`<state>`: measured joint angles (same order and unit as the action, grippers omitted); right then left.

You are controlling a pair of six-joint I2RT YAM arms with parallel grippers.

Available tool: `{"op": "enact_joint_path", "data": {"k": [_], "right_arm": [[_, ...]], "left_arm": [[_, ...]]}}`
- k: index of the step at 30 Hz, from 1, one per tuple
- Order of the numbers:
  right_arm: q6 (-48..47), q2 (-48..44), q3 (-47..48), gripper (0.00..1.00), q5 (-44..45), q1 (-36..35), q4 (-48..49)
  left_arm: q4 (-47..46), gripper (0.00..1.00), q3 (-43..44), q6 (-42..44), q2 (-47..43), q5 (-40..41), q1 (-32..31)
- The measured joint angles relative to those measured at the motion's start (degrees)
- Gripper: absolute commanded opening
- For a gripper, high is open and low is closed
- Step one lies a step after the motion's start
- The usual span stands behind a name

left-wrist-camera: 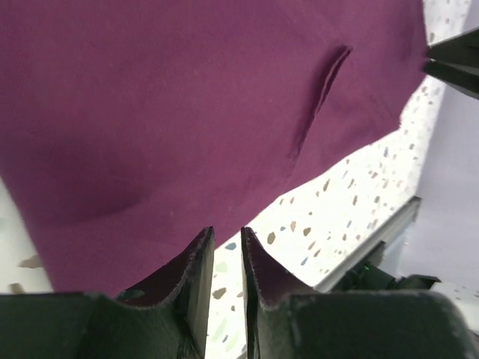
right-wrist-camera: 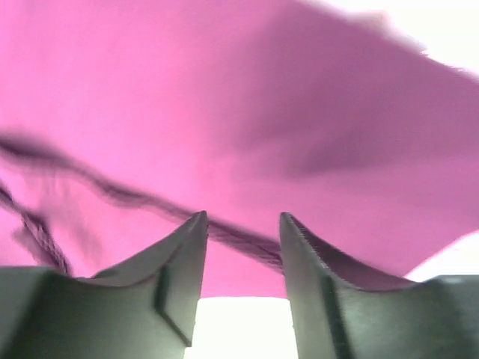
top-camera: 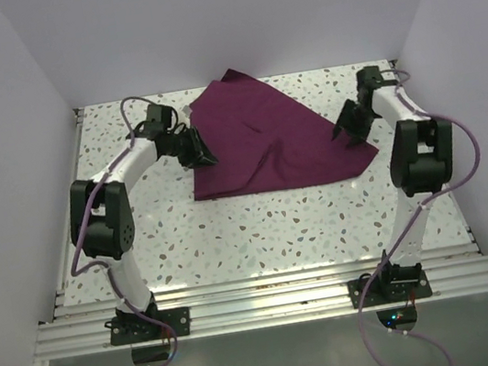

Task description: Prepare the surgical pack

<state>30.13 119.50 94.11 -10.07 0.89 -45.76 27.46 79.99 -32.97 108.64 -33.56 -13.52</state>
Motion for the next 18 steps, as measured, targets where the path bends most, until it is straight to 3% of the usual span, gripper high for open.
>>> {"op": "enact_joint_path", "data": {"k": [3, 6, 18], "right_arm": [[1.05, -4.37, -2.99, 0.68, 3.3, 5.86, 0.76], [1.6, -6.91, -5.6, 0.71, 6.82, 7.72, 0.72], [-1.86, -6.29, -10.62, 0.69, 11.63, 12.35, 2.86]], "left_arm": [[3.91, 0.25, 5.53, 4.85, 1.9, 3.43, -0.02], [6.14, 0.26, 8.02, 8.9, 2.36, 6.84, 0.13], [10.49, 0.26, 8.15, 15.67, 3.06, 9.33, 2.95]]}}
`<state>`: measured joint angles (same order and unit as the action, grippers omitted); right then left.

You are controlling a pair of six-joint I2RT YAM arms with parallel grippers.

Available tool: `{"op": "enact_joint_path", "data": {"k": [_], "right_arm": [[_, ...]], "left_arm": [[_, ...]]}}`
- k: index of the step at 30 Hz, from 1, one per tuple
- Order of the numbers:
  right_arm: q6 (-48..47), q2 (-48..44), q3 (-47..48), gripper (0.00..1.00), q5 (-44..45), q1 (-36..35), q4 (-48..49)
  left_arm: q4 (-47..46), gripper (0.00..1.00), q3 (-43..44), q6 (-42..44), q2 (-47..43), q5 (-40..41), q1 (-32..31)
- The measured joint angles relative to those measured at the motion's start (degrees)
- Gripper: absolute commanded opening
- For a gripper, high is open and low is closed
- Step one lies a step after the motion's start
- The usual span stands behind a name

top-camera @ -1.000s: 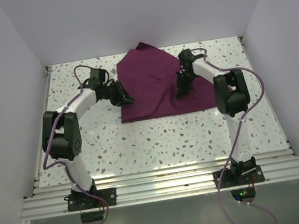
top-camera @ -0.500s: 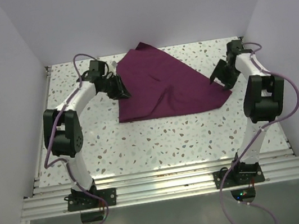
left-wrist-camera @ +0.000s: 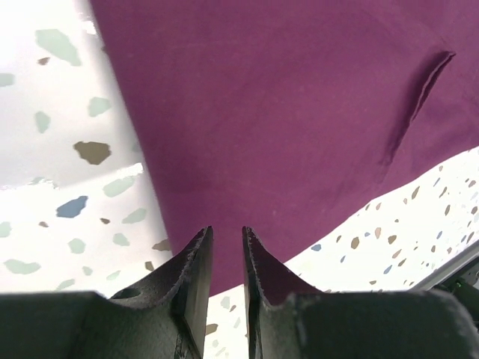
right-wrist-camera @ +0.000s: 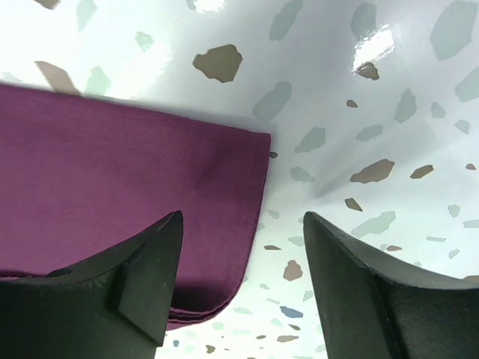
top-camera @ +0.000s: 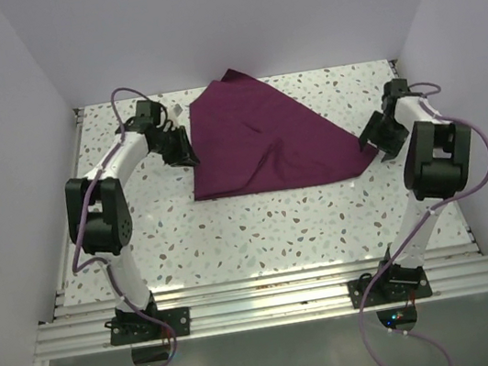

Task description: Prepare the surgical pack

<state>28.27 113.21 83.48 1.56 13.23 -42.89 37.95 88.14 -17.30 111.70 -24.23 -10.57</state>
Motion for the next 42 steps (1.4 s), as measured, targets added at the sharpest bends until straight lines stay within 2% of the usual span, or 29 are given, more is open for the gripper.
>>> {"op": "enact_joint_path", "data": {"k": [5, 10, 11, 12, 14, 15, 18, 25, 34, 39, 42], "right_arm": [[-1.05, 2.36, -0.61, 0.64, 0.17, 0.17, 1.31], [-2.32, 4.24, 1.86, 0.5, -0.04, 0.31, 0.83], [-2.49, 4.76, 2.71, 0.46, -0.04, 0.31, 0.68], [-2.73, 5.16, 3.26, 0.35, -0.04, 0.37, 0.83], [-3.52, 5.57, 3.8, 0.22, -0.35, 0.59, 1.2], [-3.85, 5.66, 3.89, 0.1, -0.79, 0.72, 1.38], [-4.22, 5.75, 3.93, 0.0, -2.14, 0.81, 1.79], [-4.26, 4.74, 6.38, 0.0, -4.79, -2.62, 0.11], [-1.92, -1.66, 20.9, 0.0, -9.09, -23.3, -1.49], [0.5, -0.35, 27.21, 0.0, -12.13, -30.6, -1.51], [2.34, 4.24, 32.87, 0.0, -13.31, -33.59, -1.27]], "left_arm": [[0.07, 0.26, -1.14, 0.02, 0.04, -0.5, 1.73], [0.17, 0.26, -1.81, 0.02, 0.04, -0.9, 1.86], [0.24, 0.26, -1.81, 0.02, 0.04, -0.92, 1.86], [0.24, 0.26, -1.81, 0.02, 0.04, -0.92, 1.86], [0.24, 0.27, -1.81, 0.02, 0.04, -0.92, 1.86], [0.28, 0.27, -1.84, 0.02, 0.04, -0.92, 1.86], [0.33, 0.26, -2.05, 0.02, 0.04, -0.85, 1.86], [0.81, 0.27, -2.23, 0.39, 0.07, -0.26, 1.86], [0.92, 0.27, -1.68, 0.44, 1.81, 1.53, 1.88], [0.37, 0.26, -1.79, 0.42, 2.23, 1.6, 1.88], [-0.48, 0.27, -2.82, 0.39, 2.32, 1.88, 1.88]]}}
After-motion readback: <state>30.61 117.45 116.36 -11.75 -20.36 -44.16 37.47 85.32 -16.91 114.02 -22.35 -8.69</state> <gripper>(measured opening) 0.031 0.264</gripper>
